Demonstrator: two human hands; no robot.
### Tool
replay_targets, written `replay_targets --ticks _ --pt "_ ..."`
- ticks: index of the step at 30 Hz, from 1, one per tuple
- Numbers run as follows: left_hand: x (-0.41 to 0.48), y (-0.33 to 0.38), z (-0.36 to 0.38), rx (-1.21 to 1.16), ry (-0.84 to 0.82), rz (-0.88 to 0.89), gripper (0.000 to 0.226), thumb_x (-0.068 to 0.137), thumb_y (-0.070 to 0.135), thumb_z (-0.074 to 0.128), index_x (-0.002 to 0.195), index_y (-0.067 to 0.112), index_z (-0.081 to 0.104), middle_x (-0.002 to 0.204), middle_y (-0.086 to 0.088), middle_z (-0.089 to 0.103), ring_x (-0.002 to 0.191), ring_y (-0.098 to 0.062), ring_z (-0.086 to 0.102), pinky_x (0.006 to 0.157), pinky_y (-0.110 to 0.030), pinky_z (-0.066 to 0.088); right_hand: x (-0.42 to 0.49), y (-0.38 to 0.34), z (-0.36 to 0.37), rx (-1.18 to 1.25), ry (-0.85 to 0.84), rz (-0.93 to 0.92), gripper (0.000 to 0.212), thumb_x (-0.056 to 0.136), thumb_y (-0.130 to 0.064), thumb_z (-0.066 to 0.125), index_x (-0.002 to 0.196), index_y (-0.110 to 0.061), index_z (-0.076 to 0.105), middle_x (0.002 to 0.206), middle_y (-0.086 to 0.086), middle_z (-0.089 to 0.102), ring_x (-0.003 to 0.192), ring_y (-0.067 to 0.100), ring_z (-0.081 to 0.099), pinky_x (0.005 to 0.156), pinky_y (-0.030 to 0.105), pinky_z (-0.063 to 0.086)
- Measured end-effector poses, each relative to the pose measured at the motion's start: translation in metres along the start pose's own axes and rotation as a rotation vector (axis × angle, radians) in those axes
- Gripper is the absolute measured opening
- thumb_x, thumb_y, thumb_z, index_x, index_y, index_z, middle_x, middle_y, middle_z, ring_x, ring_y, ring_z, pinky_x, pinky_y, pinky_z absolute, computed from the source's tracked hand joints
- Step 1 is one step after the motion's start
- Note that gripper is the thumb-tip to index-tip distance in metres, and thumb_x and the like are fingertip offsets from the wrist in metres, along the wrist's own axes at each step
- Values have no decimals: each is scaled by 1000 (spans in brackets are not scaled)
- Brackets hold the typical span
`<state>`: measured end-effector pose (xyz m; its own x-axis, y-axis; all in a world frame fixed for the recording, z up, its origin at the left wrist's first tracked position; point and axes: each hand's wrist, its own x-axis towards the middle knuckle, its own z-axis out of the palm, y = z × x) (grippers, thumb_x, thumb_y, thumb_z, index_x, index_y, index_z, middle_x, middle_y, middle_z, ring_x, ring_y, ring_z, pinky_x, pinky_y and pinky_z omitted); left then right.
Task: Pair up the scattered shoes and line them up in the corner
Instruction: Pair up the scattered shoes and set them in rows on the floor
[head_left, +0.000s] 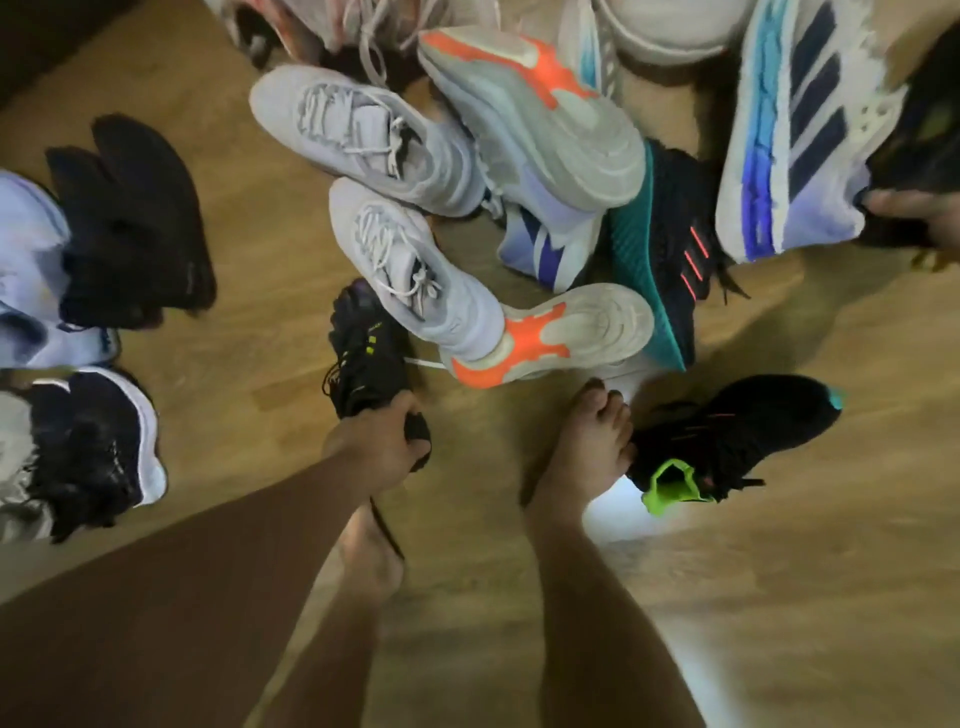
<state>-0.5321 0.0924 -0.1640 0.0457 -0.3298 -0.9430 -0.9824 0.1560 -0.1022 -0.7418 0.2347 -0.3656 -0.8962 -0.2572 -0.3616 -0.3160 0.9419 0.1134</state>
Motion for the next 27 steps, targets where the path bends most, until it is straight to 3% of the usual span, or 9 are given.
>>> replay_targets --ticks 2,5,8,11,13,15,20,24,27 --pt "-6 -11 -7 36 27 17 45 90 47 57 129 34 38 121 -5 62 105 -30 61 81 -34 48 -11 -18 -67 193 -27 97 11 101 -23 36 107 -20 45 108 5 51 100 27 53 65 42 42" --pt "-7 -30 -8 -16 84 69 43 94 39 55 133 33 39 120 -5 63 104 -29 61 74 -31 44 3 -18 -66 410 -162 191 13 101 -23 36 109 -20 46 111 5 51 102 27 54 69 41 42" --pt "-5 -59 -4 -132 86 109 44 95 31 54 135 35 38 122 -5 63 106 -28 61 75 -30 46 -5 -14 -57 182 2 -152 10 99 -25 41 106 -19 46 113 7 55 104 31 56 74 43 41" --pt "-12 -91 2 -299 116 181 46 93 27 56 135 37 41 124 -5 64 108 -27 61 88 -39 51 -18 -38 -198 -14 200 -364 13 100 -25 44 101 -11 45 102 10 60 99 29 58 76 42 39" --pt "-19 -112 7 -336 188 213 46 94 27 55 136 40 42 122 -4 66 106 -27 63 90 -40 52 -91 -87 -279 368 107 -525 30 95 -35 56 89 -6 48 79 8 56 77 28 53 67 39 39" --pt "-23 -135 9 -388 269 237 49 95 23 53 141 37 43 122 -6 66 103 -28 65 88 -31 50 -145 -137 -323 436 16 -739 35 93 -41 58 86 -9 49 71 15 56 69 38 54 60 45 42" --pt "-28 -208 -4 -199 314 200 52 102 30 40 151 37 25 126 -12 61 101 -28 63 71 -26 38 -269 -228 -258 -53 -385 -984 20 94 -32 54 106 -16 54 94 15 67 89 40 64 63 36 36" --pt "-23 -262 2 -181 277 245 55 101 26 38 153 33 19 132 -12 55 110 -32 57 74 -27 32 -338 -273 -189 -376 -600 -806 31 90 -12 53 119 -17 61 121 9 64 112 30 61 79 34 41" --pt "-14 -294 25 -246 177 257 53 99 32 37 151 32 24 131 -14 56 112 -36 56 79 -29 39 -382 -271 -137 -364 -729 -670 32 93 -19 48 125 -20 54 125 7 61 116 30 58 82 35 39"
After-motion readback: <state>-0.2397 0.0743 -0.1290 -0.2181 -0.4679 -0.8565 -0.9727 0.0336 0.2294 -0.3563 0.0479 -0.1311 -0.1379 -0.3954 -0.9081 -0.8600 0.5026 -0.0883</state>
